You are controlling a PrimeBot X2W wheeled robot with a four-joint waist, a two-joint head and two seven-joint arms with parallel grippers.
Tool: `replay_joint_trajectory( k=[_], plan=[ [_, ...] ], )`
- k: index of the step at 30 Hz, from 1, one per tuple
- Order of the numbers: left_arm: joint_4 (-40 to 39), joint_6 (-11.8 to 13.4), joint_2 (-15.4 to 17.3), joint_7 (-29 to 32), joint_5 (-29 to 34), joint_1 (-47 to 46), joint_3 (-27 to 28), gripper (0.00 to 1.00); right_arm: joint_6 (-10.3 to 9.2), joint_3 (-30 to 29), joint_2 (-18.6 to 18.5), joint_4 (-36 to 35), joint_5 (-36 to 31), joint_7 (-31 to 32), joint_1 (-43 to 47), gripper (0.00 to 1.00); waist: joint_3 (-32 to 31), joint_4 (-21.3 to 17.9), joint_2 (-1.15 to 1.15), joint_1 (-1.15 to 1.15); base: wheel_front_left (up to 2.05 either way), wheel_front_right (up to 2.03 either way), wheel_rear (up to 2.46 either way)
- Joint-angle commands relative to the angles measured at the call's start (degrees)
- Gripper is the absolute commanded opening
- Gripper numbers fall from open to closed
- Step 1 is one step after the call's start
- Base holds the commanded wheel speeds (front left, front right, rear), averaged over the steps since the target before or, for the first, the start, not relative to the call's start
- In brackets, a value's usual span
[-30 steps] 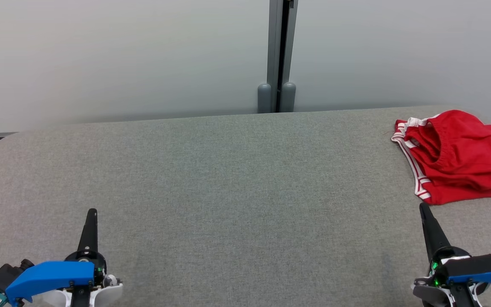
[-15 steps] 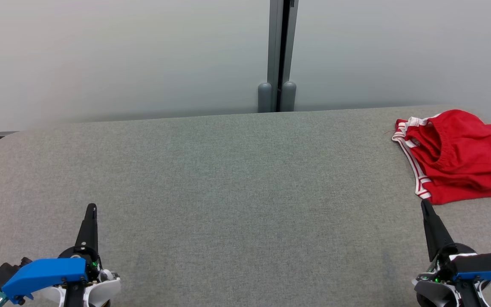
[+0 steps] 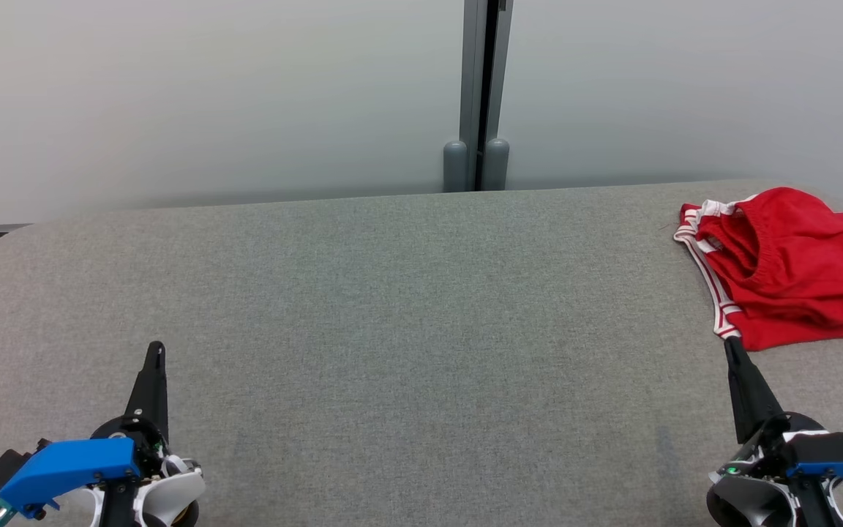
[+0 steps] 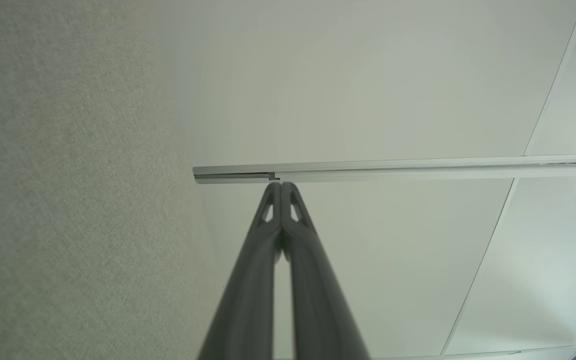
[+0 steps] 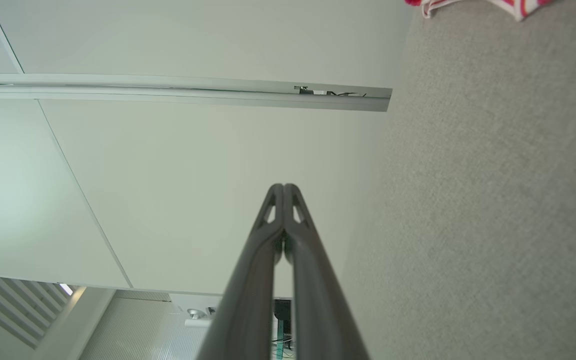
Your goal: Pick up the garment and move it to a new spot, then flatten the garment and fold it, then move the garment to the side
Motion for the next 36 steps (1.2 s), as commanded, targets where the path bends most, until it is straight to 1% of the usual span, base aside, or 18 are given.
replay_joint_trajectory(
  k=[1,36],
  plan=[
    [0.1,-0.7,0.0,0.3,-1.1,-0.9,0.2,0.0,0.02,-0.3,0.1,0.1,1.1,0.3,-0.8,0.0,0.0,0.0,0.0,0.01,0.0,0.0,0.0],
    [0.1,-0.5,0.0,0.4,-1.3,-0.8,0.2,0.0,0.02,-0.2,0.1,0.1,1.3,0.3,-0.7,0.0,0.0,0.0,0.0,0.01,0.0,0.0,0.0]
  ],
)
